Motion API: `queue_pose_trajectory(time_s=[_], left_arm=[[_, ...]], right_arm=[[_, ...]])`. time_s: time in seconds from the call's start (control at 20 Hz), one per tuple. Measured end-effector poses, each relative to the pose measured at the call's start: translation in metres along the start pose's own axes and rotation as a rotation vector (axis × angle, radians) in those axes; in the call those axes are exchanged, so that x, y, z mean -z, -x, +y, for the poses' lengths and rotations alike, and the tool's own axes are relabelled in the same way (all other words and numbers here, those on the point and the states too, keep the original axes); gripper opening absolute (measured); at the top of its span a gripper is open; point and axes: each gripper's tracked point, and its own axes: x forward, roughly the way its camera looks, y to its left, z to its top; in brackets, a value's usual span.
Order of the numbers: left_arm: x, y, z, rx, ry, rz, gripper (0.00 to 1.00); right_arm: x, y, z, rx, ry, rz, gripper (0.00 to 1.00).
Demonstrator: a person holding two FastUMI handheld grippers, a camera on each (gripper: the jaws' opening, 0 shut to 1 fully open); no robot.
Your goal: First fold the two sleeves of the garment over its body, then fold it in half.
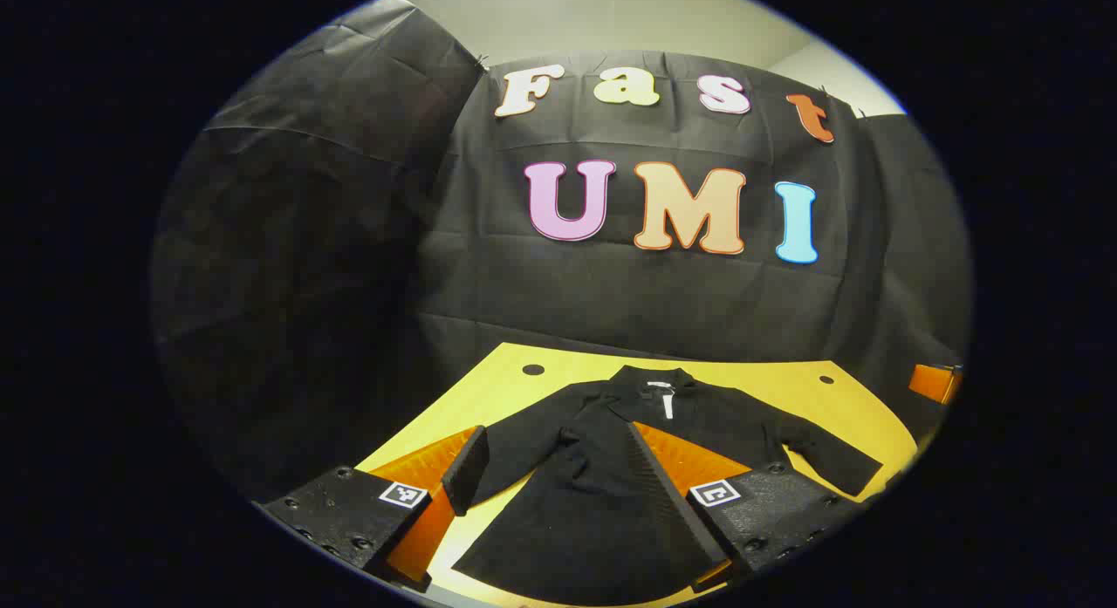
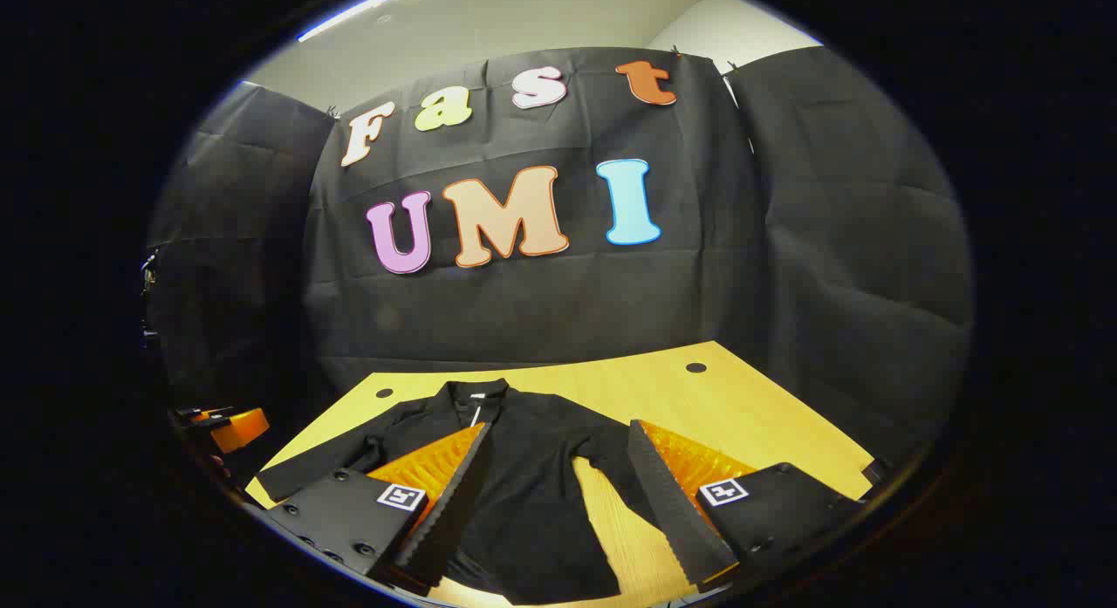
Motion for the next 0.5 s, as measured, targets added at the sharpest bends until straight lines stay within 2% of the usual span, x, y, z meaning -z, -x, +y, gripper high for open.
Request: queue_pose_trajectory(time_s=[0.5], left_arm=[[-0.001,0.002,0.003,-0.015,0.002,-0.004,0.93]], right_arm=[[0.002,0.007,-0.021,0.047,-0.034,0.005,0.98]])
